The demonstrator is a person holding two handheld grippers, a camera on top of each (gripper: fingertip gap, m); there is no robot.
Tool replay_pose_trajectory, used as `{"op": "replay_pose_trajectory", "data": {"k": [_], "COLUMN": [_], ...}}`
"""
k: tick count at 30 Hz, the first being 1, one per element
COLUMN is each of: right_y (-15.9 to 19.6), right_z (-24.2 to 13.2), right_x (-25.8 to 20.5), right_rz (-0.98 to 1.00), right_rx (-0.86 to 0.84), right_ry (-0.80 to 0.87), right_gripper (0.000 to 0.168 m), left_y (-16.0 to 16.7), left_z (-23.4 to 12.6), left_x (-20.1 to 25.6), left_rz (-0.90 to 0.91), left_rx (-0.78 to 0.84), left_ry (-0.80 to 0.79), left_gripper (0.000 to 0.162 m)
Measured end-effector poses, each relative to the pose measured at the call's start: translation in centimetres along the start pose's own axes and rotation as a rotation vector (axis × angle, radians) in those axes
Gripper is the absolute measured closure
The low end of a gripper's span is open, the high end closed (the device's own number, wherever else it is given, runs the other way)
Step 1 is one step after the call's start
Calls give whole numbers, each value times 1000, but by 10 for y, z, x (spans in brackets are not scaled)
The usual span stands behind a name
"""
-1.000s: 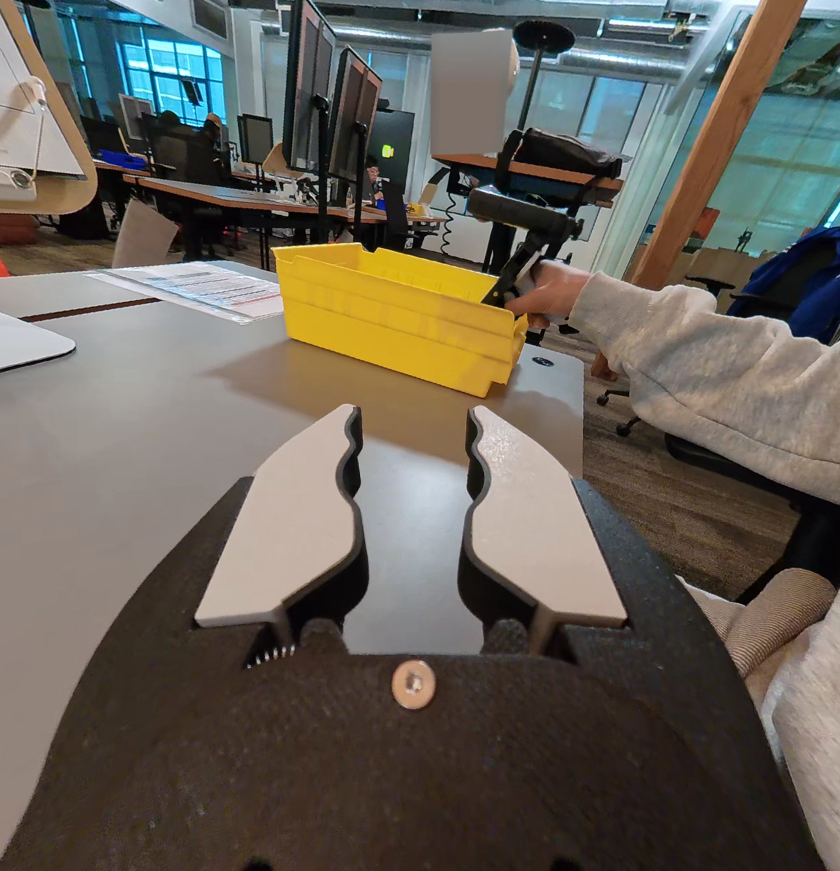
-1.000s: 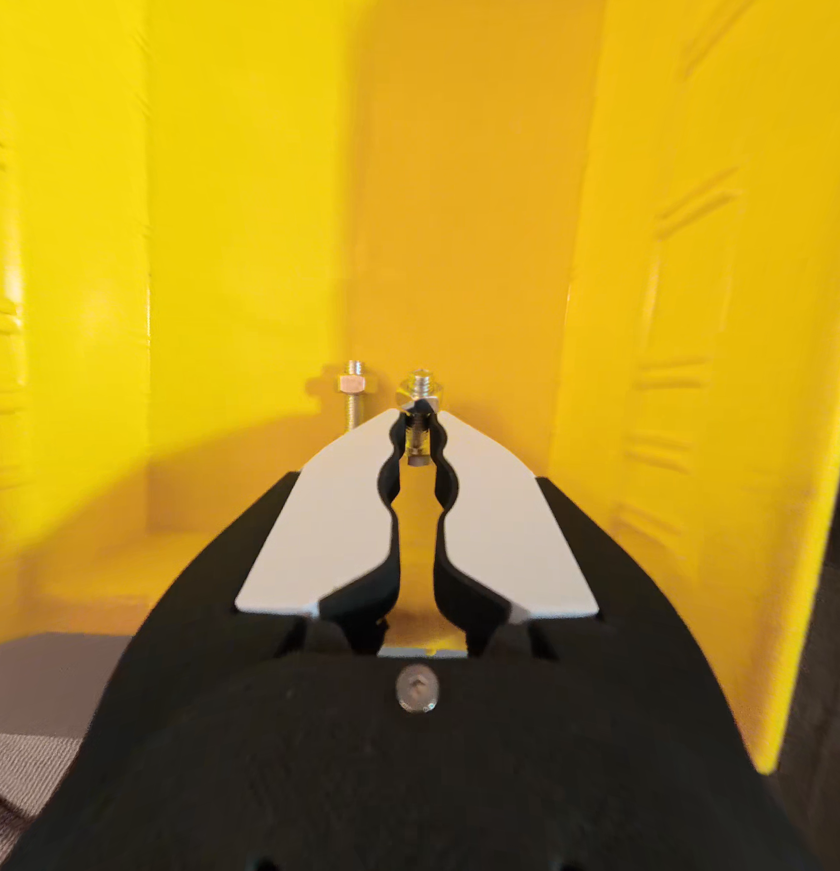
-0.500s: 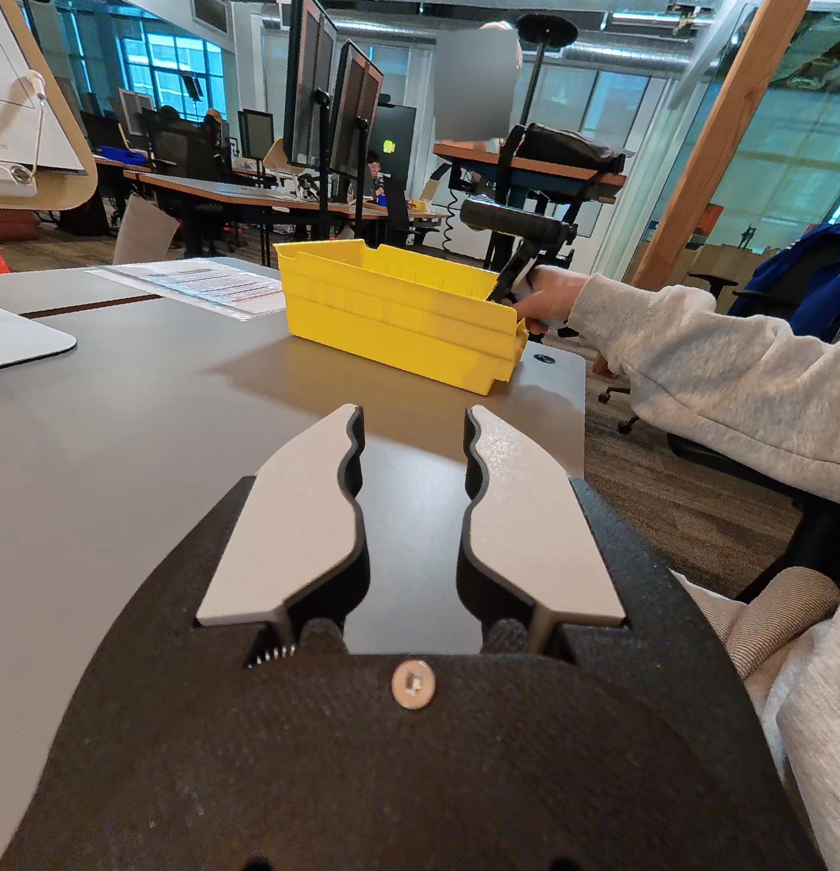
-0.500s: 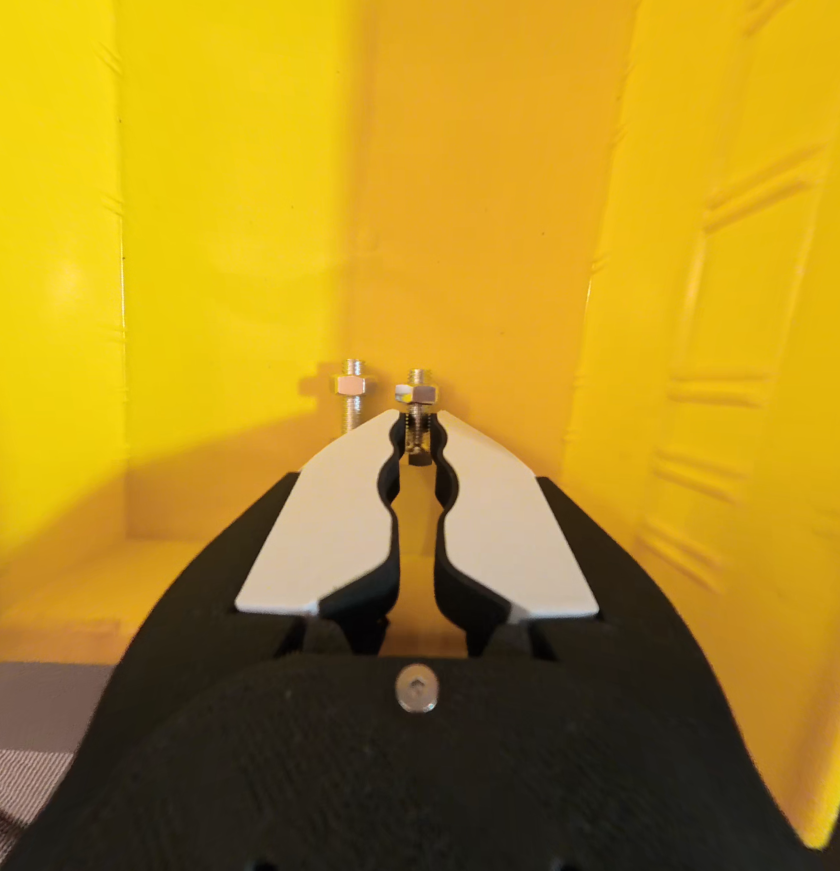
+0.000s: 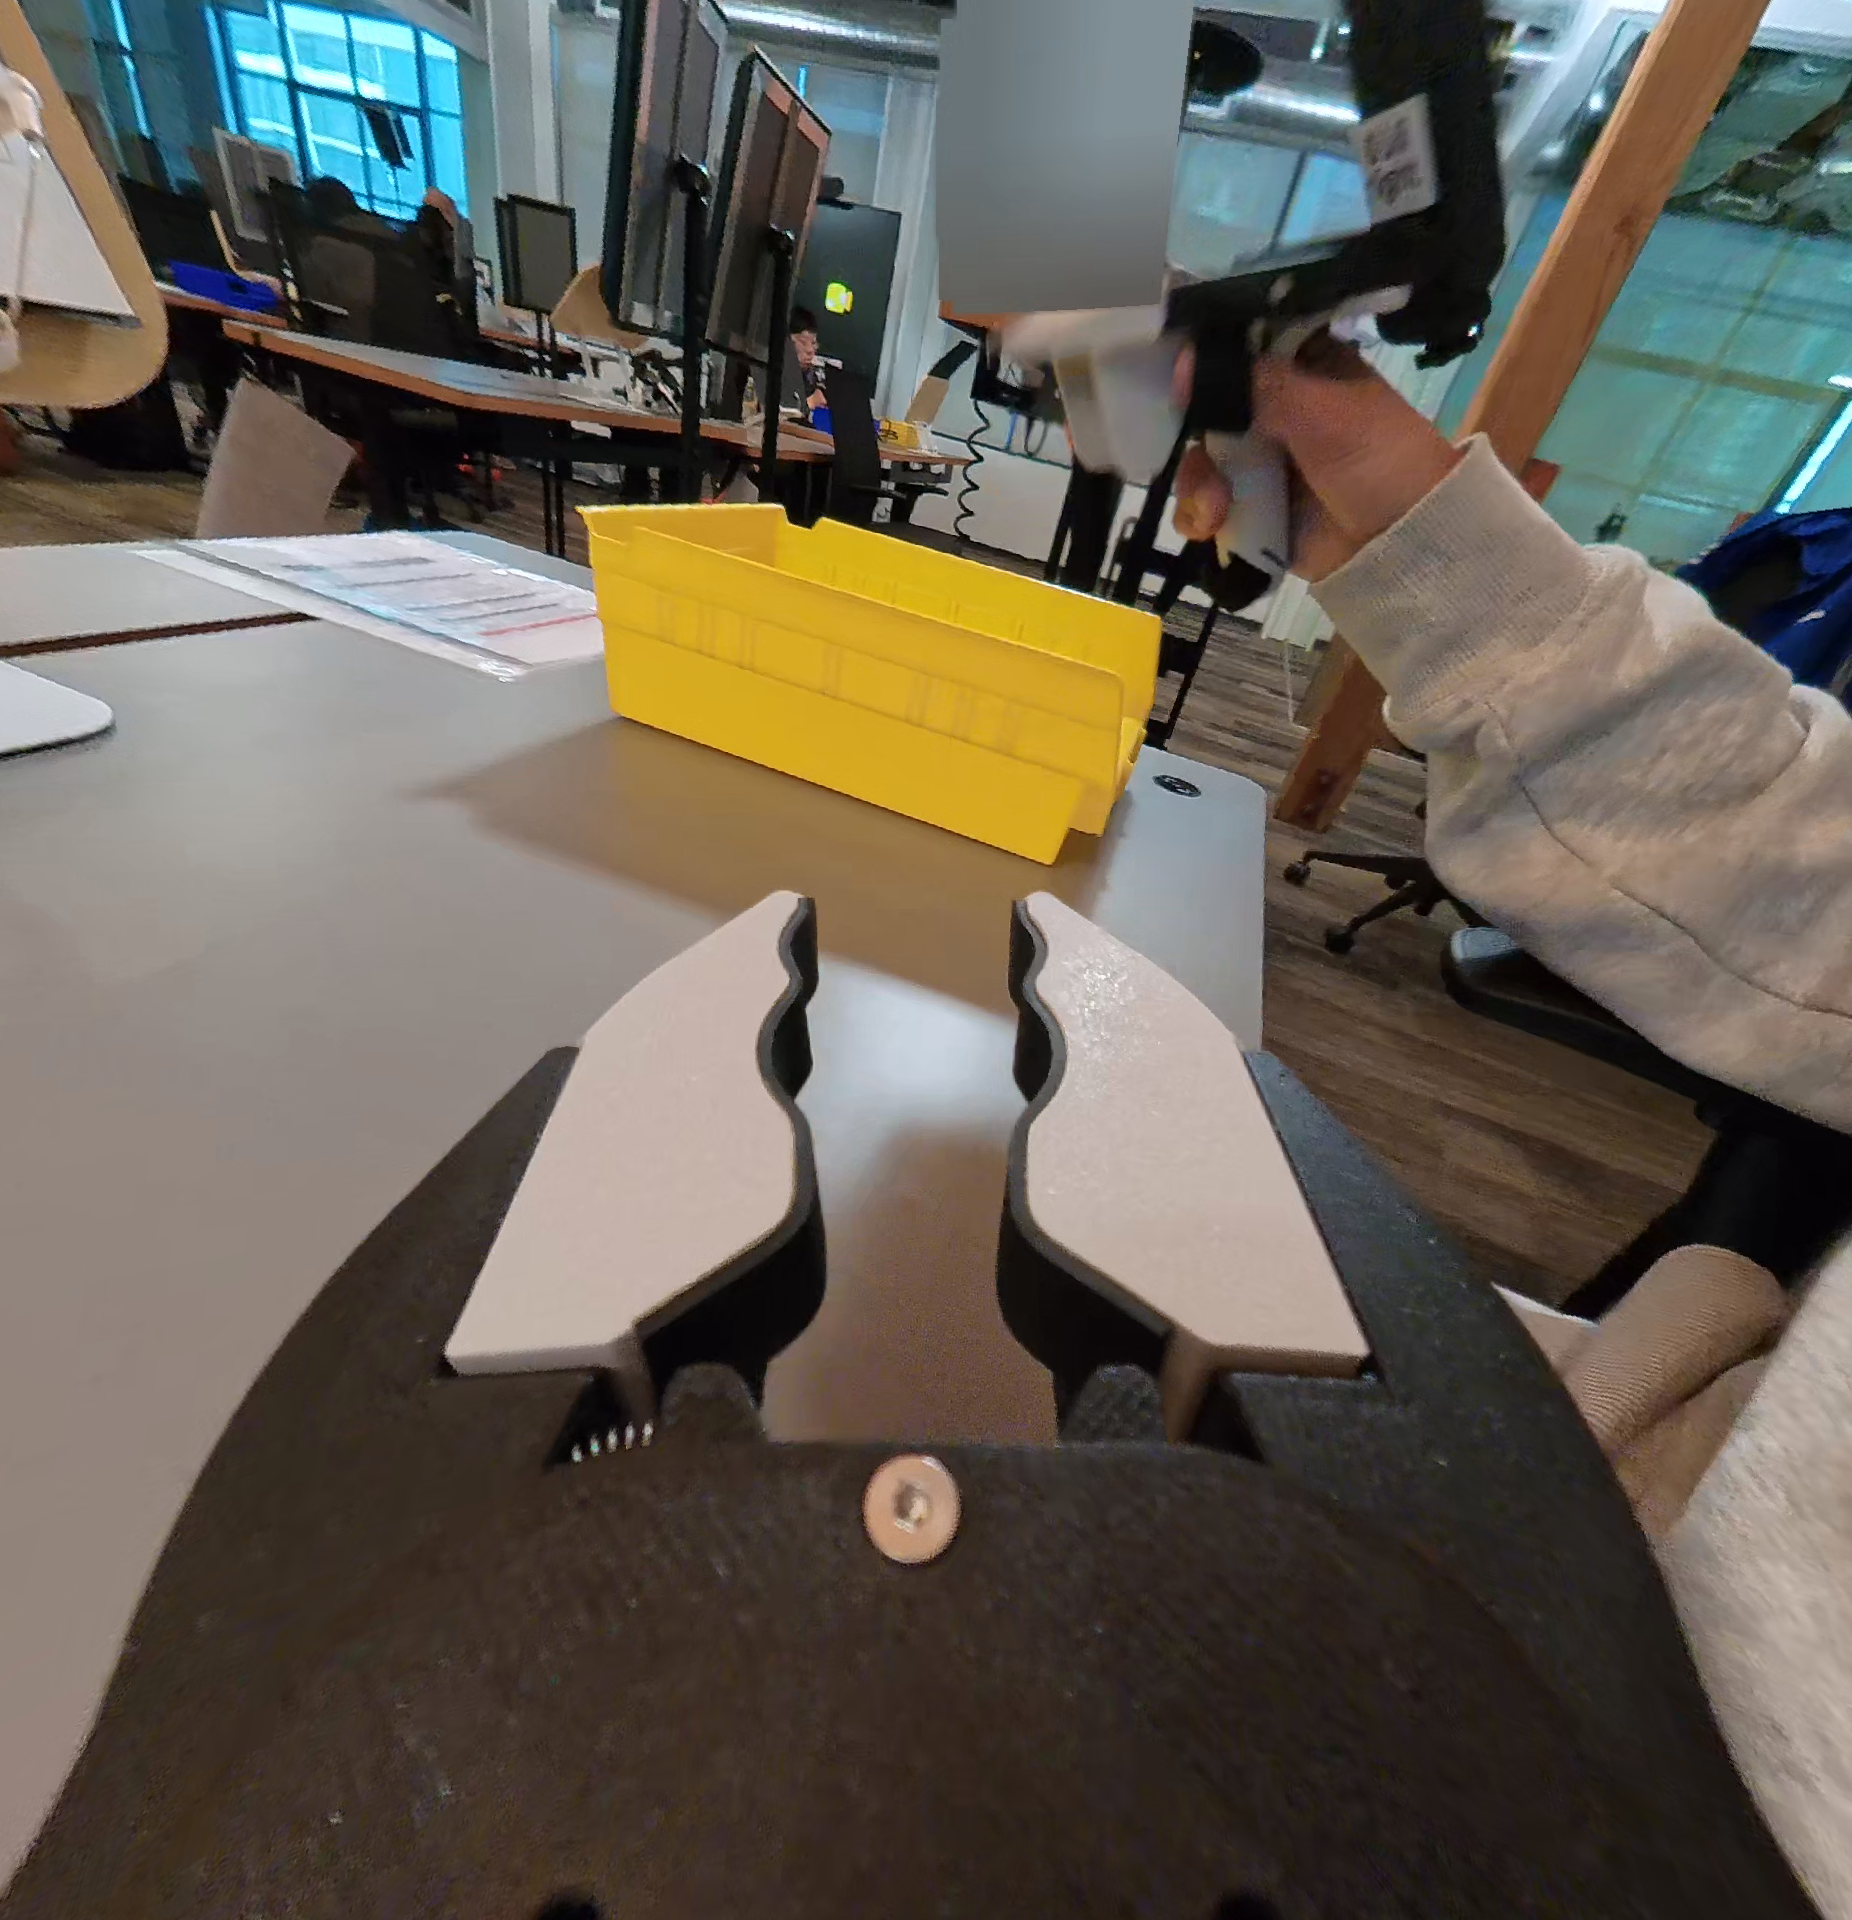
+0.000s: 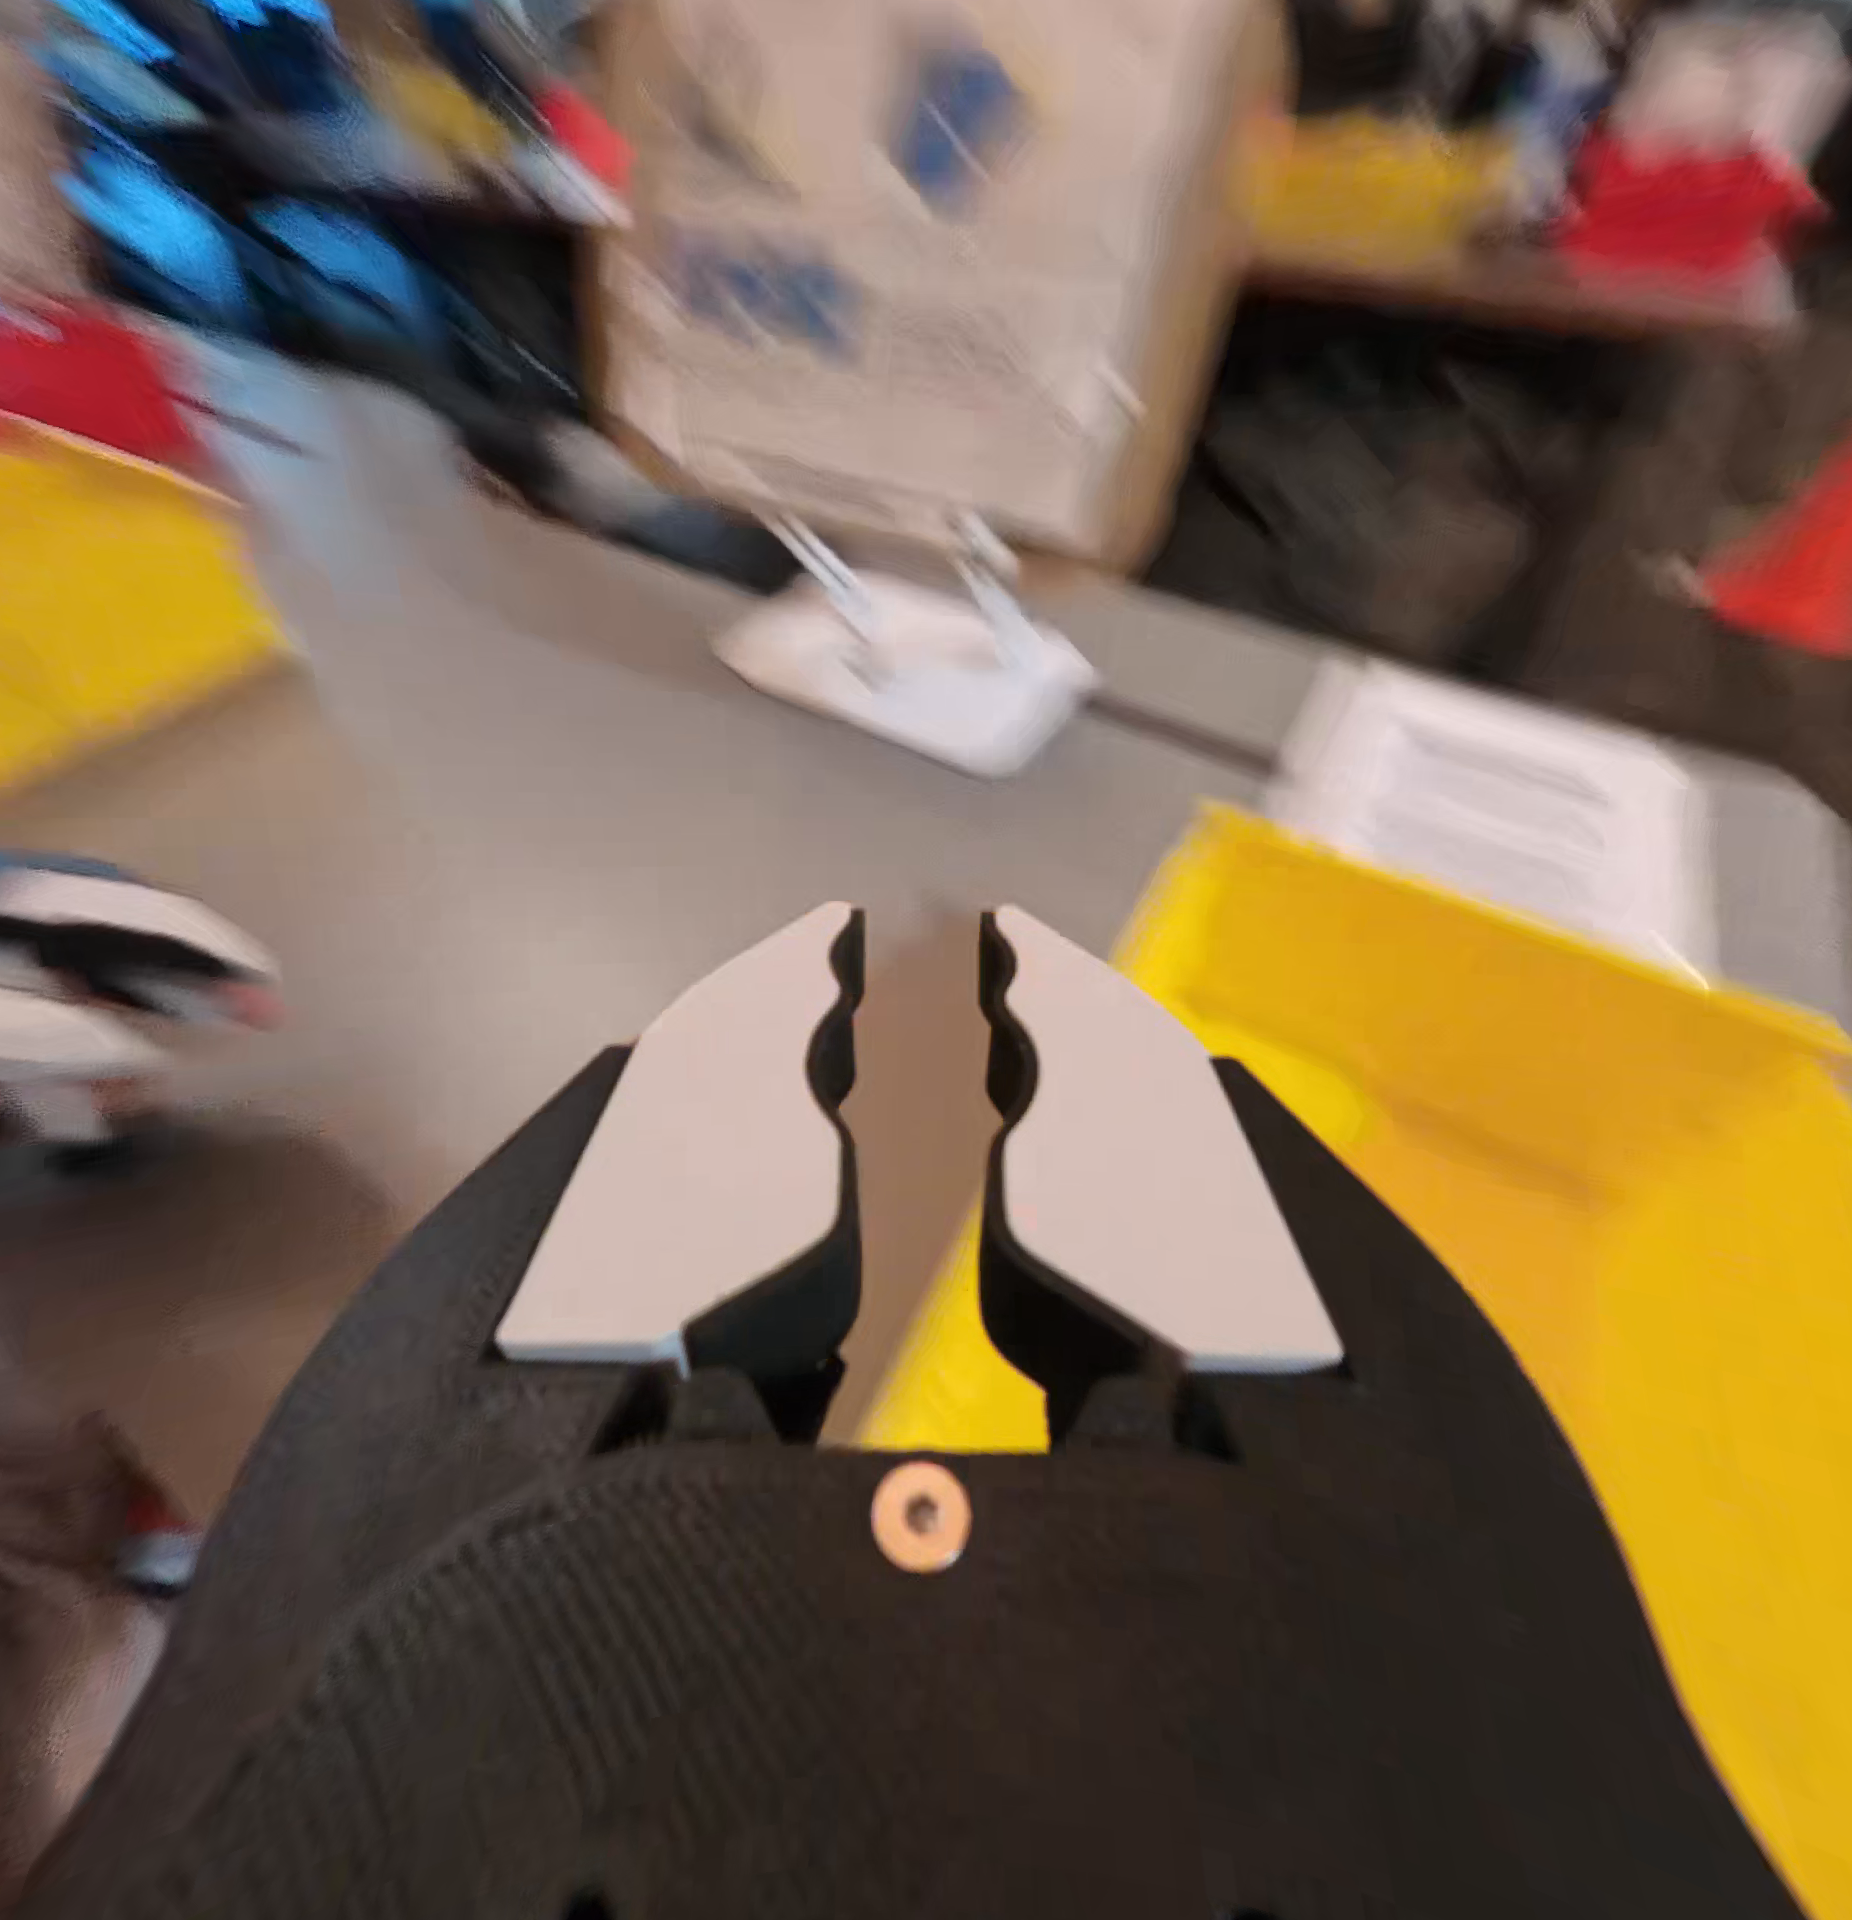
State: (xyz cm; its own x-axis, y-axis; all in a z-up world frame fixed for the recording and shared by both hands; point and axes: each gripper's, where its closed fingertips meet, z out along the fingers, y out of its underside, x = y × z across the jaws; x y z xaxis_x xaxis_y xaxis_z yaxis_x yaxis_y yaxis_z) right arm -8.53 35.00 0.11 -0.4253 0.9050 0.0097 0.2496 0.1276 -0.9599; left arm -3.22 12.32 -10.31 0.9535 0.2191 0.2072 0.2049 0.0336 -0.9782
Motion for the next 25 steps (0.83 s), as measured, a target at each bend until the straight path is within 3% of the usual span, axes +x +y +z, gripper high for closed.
{"op": "replay_pose_trajectory", "data": {"k": [1,4,7,14,19,22,25], "right_y": [-20,-35,1,69,94,108,115], "right_z": [4,20,51,86,95,100,106], "right_x": [-36,-124,-182,-233,-236,-244,-249], "right_rz": [-2,9,-12,133,29,-40,-114], "right_rx": [117,267,199,18,-36,-68,-75], "right_ry": [-122,-371,-464,-624,-584,-575,-555], "right_gripper": [147,146,152,153,152,153,155], "left_y": [0,-2,-11,-50,-105,-143,-170], "left_z": [1,-1,-7,-40,-118,-187,-264], "left_x": [1,2,-4,-28,-80,-123,-191], "left_rz": [-15,-47,-63,-135,-62,-68,-93], "left_rx": [-4,8,53,184,168,145,38], "left_ry": [12,32,4,-103,-340,-466,-702], "left_gripper": [129,136,144,159,158,143,141]}}
